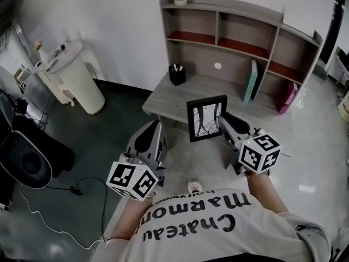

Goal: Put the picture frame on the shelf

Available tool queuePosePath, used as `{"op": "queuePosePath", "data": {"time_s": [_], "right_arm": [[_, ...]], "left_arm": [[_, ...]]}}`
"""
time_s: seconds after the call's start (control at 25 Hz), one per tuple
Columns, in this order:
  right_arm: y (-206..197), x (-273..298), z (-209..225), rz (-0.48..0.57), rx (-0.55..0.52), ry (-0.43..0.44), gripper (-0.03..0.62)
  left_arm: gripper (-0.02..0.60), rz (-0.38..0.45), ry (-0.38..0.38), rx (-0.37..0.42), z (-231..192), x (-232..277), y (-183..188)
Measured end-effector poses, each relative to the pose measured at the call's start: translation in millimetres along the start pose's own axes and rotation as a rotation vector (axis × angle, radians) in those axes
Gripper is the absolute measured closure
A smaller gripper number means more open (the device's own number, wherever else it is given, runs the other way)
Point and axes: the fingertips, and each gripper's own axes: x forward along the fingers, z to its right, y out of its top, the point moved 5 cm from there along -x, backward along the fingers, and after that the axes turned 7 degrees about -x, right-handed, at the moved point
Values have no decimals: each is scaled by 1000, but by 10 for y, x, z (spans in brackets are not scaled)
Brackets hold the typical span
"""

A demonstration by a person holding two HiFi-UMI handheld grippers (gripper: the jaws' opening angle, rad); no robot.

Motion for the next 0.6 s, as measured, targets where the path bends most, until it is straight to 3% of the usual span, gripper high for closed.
{"op": "queuePosePath", "data": {"time_s": [0.28,0.6], "right_arm": [[328,512,418,40,-41,9,514],[289,1137,899,18,-19,32,514]], "left_arm": [[560,14,6,6,-326,539,172],[560,-20,11,34,-681,1104,91]]}}
